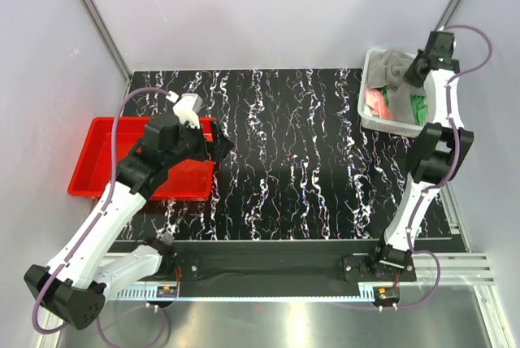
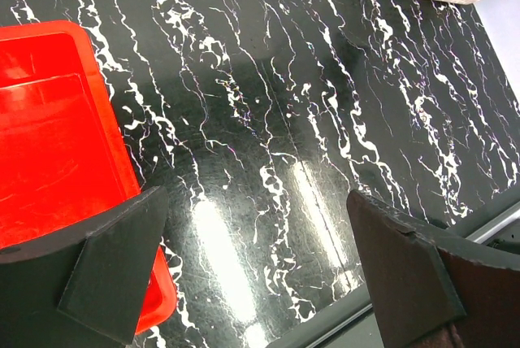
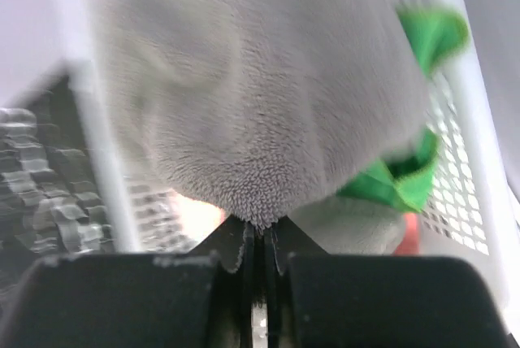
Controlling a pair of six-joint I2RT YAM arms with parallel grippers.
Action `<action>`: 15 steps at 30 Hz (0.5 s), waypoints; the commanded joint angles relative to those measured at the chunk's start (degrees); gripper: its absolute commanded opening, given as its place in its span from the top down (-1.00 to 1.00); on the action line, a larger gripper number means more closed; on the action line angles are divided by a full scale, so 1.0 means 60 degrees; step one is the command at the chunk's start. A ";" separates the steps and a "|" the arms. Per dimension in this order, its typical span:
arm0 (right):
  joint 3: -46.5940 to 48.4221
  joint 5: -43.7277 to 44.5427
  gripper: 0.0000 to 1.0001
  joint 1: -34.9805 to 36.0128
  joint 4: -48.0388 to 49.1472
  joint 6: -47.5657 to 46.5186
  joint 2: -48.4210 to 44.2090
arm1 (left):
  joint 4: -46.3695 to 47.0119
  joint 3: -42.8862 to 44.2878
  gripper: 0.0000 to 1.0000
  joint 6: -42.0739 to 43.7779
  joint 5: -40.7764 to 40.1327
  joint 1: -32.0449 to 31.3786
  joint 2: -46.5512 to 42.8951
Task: Fold and stack the towels
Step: Grab crumpled towel
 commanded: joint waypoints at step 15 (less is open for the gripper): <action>-0.1254 -0.8637 1.00 0.1473 0.1145 0.3939 -0.6540 | -0.0133 0.2258 -0.98 0.0050 0.0118 0.0107 0.0212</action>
